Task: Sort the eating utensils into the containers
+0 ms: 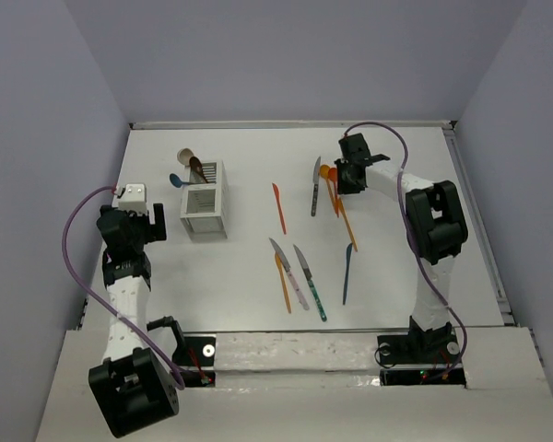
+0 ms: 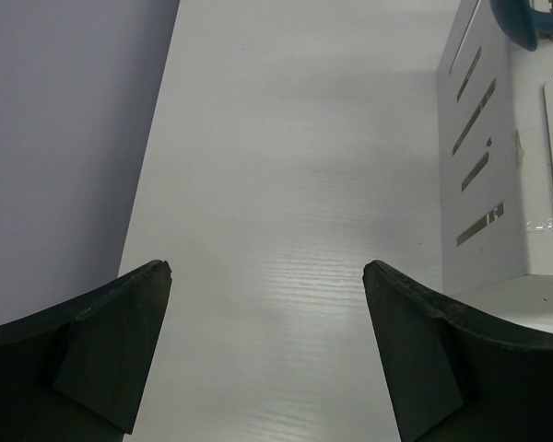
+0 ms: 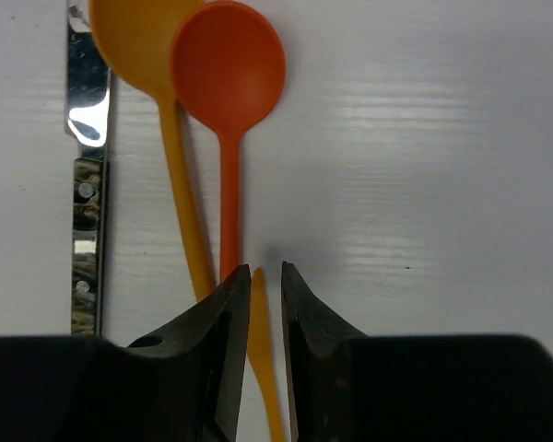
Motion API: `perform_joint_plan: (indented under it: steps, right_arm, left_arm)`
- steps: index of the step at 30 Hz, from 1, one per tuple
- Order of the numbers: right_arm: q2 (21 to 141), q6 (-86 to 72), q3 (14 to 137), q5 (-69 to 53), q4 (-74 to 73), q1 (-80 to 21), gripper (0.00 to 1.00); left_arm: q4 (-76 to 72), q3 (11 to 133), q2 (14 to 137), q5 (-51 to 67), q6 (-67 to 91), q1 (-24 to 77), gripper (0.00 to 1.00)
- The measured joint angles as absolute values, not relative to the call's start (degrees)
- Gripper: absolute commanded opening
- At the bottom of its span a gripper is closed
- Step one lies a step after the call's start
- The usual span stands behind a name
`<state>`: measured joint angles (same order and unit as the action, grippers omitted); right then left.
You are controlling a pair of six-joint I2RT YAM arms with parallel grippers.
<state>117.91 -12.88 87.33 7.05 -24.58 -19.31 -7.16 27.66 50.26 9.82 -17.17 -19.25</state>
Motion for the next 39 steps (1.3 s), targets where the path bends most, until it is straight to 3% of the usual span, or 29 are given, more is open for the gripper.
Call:
perform_joint_plan:
  steps: [28, 37, 39]
  right_arm:
    - [126.56, -11.57, 97.6, 3.79, -26.61, -18.2, 0.29]
    - [128.49, -12.51, 100.47, 9.02, -27.29, -18.2, 0.18]
    - [128.49, -12.71, 100.47, 10.2, -27.42, -18.17, 0.09]
  left_arm:
    - [-10.94, 26.89, 48.23, 8.49, -17.65, -19.25, 0.99]
    - [-10.94, 26.7, 47.64, 8.49, -17.69, -19.25, 0.99]
    - [-10.94, 26.7, 47.55, 8.51, -17.69, -19.25, 0.99]
